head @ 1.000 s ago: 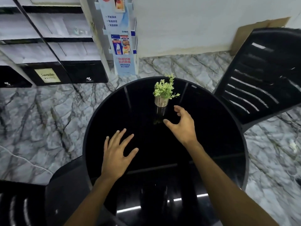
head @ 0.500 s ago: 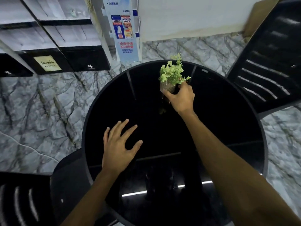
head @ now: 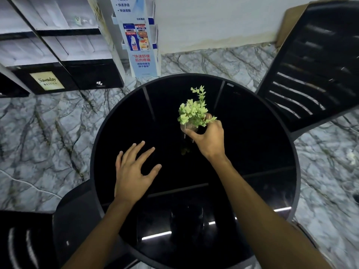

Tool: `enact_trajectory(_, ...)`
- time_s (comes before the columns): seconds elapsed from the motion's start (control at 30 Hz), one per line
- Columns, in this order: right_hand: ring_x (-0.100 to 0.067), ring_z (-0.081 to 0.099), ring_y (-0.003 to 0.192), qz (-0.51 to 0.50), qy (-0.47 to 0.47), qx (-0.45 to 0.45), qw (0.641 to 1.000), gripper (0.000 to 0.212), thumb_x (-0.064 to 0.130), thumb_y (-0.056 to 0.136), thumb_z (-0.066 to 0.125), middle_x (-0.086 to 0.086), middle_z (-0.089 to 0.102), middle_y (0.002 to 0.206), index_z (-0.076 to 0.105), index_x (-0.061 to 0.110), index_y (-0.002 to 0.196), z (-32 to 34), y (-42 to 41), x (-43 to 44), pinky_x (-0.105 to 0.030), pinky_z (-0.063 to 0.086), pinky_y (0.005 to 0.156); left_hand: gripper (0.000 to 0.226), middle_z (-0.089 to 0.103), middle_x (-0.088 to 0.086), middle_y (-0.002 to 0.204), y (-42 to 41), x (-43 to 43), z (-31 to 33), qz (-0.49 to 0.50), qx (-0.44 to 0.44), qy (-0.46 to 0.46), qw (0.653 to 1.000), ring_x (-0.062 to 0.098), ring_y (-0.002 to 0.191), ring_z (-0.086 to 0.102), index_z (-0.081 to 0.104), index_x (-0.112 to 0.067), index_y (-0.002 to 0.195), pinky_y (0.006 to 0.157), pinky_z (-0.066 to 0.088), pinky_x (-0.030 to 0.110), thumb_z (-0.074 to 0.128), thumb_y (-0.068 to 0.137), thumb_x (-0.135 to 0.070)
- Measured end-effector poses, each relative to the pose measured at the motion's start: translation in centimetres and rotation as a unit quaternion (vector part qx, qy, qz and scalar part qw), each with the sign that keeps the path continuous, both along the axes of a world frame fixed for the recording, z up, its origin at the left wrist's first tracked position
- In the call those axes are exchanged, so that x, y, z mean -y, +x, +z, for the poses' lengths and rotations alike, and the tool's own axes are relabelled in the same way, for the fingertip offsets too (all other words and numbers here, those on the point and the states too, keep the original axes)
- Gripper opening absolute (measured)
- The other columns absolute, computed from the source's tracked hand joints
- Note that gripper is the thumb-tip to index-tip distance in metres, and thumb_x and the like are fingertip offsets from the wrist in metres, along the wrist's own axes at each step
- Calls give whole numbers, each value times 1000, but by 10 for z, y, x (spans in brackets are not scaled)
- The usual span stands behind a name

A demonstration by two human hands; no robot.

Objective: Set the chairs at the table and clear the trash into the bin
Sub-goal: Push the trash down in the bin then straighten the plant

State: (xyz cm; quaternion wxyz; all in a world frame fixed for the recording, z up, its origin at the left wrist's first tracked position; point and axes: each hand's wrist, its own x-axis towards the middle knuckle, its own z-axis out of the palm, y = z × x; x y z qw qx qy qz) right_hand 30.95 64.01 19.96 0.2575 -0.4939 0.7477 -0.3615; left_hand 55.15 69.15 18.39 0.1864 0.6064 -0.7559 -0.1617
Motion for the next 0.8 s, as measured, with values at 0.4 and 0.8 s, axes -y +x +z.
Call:
enact_trajectory(0.4,8,36,108,32,0,28,999,66,44,68,82,4,52,125,53,34,126,7,16,-84,-25,45,100,64,39,-6,155,-2,-3,4,4,6,2,1000,15,148,24,54,-34,136,123,6,44,42,83,-67)
enact_trajectory(0.8,-8,44,120,13,-1,23,1000,69,54,64,79,7,54,124,51,38,125,0,23,-94,-37,49,99,67,38,-6,155,-1,-3,4,2,9,3,1000,14,148,22,54,-34,137,123,5,44,38,82,-69)
